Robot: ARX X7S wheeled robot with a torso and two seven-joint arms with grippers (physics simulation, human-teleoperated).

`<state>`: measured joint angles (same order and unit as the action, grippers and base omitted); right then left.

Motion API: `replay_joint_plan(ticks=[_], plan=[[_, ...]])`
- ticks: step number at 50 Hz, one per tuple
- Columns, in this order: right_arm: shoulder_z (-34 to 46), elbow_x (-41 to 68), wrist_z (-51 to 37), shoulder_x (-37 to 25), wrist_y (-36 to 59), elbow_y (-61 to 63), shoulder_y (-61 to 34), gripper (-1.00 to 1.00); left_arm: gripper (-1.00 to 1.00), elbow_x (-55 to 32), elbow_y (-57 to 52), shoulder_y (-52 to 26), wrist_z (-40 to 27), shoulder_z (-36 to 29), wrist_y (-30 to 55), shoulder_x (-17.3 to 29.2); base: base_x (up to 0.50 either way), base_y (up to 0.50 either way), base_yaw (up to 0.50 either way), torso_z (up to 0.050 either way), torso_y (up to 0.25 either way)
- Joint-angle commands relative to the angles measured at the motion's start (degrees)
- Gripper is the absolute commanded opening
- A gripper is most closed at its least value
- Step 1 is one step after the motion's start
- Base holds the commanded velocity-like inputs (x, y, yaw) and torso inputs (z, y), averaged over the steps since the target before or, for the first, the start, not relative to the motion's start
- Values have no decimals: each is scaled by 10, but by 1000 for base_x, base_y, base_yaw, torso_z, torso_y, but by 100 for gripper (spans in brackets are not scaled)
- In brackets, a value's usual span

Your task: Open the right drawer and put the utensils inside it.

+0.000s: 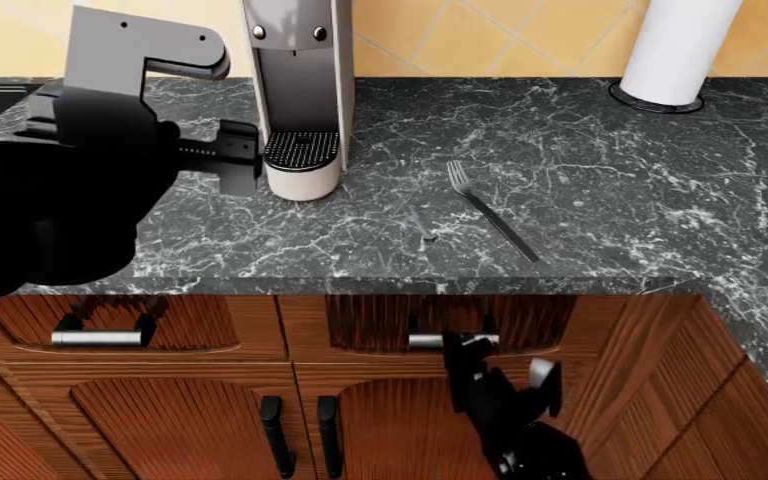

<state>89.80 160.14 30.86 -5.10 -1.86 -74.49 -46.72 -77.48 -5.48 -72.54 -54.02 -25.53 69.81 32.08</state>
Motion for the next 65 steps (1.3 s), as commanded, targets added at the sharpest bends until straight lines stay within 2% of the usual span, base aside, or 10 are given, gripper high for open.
replay_joint_plan(ticks=[1,10,11,14,23,39,47,57,65], plan=[[116,119,67,3,-34,-5,-14,-100,100,4,2,3,5,-4,-6,3,0,0,-3,0,0],[143,125,133,21,-55,1,28,-100,100,4,3,5,6,-5,-8,6,0,0,-1,0,2],[142,122,135,14,-69,21,28,-100,100,2,2,5,5,-4,-7,6,-10,0,-3,0,0],[140,108,131,-50,-189,203,23,-100,100,1,1,5,3,-4,-7,7,0,0,0,0,0],[142,67,129,-141,-374,476,37,-100,100,0,4,2,5,-5,-8,9,0,0,0,2,2],[152,-21,116,-206,-580,743,93,-100,100,-2,2,5,1,-9,-10,9,0,0,1,1,2],[64,-252,-40,-234,-579,804,208,-100,100,-4,2,5,0,-9,-12,10,0,0,4,0,0],[38,-359,-106,-250,-576,849,266,-100,100,-20,-2,-2,-13,-5,-4,11,0,0,6,1,1],[24,-401,-131,-251,-569,852,295,-100,100,-25,-6,-1,-18,-6,-5,9,0,3,6,0,0]])
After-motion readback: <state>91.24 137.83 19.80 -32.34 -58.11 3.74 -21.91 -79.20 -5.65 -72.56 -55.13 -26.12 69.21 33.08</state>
